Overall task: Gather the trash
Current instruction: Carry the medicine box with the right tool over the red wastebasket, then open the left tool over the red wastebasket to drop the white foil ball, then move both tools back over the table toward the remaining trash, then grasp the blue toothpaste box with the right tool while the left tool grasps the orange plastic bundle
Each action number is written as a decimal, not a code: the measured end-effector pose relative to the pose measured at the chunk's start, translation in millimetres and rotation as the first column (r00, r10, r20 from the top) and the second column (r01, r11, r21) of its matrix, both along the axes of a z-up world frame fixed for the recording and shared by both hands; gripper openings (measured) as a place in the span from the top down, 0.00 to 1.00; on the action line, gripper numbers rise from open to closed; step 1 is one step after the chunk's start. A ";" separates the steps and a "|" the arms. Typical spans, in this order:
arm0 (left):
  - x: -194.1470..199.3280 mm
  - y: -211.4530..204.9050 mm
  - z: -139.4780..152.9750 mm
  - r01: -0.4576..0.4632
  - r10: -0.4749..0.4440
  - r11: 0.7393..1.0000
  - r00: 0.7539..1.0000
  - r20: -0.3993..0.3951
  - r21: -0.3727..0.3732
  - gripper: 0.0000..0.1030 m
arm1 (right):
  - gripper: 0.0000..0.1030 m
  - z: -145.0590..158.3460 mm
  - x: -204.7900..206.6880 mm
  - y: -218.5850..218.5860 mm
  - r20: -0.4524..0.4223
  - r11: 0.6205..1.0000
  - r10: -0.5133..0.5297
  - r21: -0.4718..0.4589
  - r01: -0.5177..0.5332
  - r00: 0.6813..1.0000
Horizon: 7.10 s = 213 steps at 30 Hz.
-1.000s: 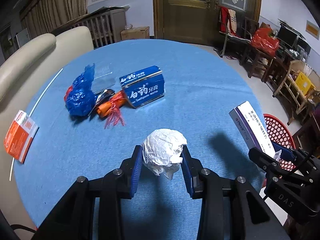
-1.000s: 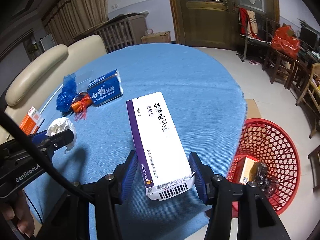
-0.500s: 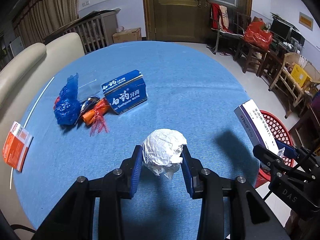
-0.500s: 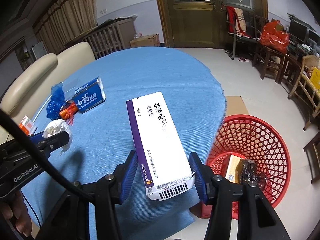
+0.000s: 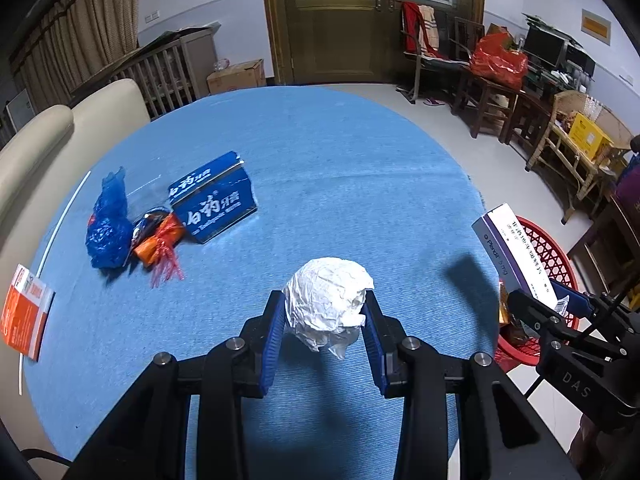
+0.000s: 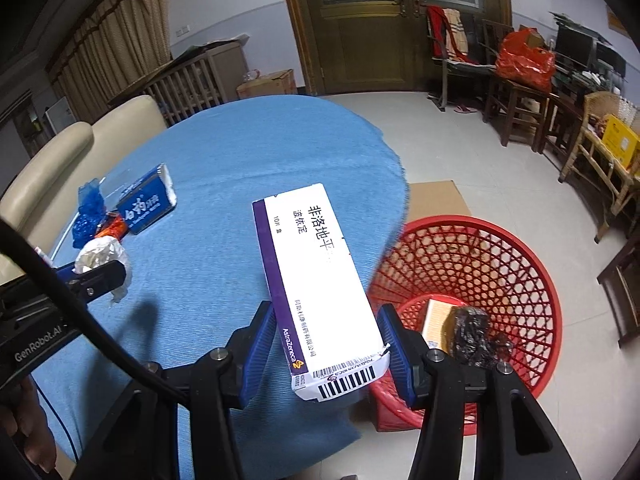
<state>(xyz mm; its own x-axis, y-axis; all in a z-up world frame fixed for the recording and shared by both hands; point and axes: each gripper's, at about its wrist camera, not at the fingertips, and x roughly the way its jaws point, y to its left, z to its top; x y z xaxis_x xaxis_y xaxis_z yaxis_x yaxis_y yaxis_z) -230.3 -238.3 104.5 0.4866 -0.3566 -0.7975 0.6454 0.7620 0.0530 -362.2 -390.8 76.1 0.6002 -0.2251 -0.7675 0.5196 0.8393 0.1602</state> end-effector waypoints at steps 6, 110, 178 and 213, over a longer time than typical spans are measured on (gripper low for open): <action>-8.3 -13.6 -0.6 0.033 -0.033 0.999 0.999 -0.003 0.002 0.62 | 0.46 -7.8 -19.4 -22.0 -0.015 0.998 -0.063 0.008 0.063 0.998; 101.1 168.9 -65.8 -0.328 0.321 0.945 0.936 -0.147 -0.023 0.30 | 0.00 -7.8 126.3 82.5 -0.027 0.968 0.246 0.052 -0.244 0.969; 164.9 130.4 -47.6 -0.198 0.189 0.978 0.974 -0.125 -0.065 0.27 | 0.16 -18.5 282.0 97.7 -0.017 0.954 0.298 -0.024 -0.298 0.955; 90.2 171.7 -36.4 -0.305 0.300 0.952 0.949 -0.097 -0.035 0.61 | 0.16 -18.6 133.3 125.3 0.018 0.949 0.304 0.082 -0.304 0.953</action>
